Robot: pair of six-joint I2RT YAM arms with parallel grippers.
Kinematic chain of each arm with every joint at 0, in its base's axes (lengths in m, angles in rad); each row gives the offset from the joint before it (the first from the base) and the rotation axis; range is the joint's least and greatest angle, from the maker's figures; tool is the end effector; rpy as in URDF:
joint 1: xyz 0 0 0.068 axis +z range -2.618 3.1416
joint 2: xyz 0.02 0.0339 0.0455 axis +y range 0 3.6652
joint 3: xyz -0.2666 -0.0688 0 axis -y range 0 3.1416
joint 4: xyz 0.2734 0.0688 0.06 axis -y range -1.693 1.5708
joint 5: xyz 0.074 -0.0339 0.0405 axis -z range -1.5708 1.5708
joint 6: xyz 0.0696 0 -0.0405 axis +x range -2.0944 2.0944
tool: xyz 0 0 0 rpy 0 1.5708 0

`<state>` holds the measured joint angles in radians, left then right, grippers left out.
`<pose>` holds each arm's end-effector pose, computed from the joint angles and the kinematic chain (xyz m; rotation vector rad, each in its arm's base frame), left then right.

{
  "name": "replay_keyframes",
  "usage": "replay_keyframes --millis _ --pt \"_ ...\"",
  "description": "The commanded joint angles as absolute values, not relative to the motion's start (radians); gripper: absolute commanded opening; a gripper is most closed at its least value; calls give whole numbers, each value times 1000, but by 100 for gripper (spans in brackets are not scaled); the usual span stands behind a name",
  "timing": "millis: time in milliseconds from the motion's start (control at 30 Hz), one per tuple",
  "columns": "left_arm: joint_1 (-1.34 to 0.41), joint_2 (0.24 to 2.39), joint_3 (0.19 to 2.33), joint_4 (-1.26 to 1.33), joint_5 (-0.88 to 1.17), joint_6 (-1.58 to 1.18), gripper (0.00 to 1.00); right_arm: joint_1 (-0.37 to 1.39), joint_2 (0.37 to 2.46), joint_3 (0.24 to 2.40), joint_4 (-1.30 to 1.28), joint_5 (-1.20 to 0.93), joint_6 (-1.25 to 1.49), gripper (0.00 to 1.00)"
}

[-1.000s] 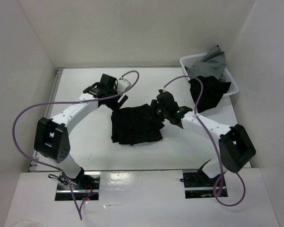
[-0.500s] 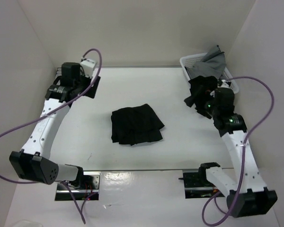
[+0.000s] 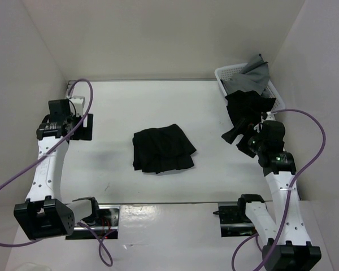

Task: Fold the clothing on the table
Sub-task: Fold the skirt

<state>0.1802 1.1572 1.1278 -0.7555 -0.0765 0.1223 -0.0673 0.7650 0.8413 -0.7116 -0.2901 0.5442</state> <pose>0.2837 0.0571 0.3082 -0.1060 2.3630 0.2372 0.2098 0.0058 0.2953 0.5146 2.1772 0.5829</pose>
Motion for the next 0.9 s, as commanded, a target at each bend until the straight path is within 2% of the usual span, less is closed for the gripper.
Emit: replay_keyframes --millis 0,867 --pt "189 1124 1127 -741 -5 95 95 -75 741 838 -706 -319 526 98" --pt "189 1126 1150 -761 40 104 95 -75 693 808 -684 -367 526 98"
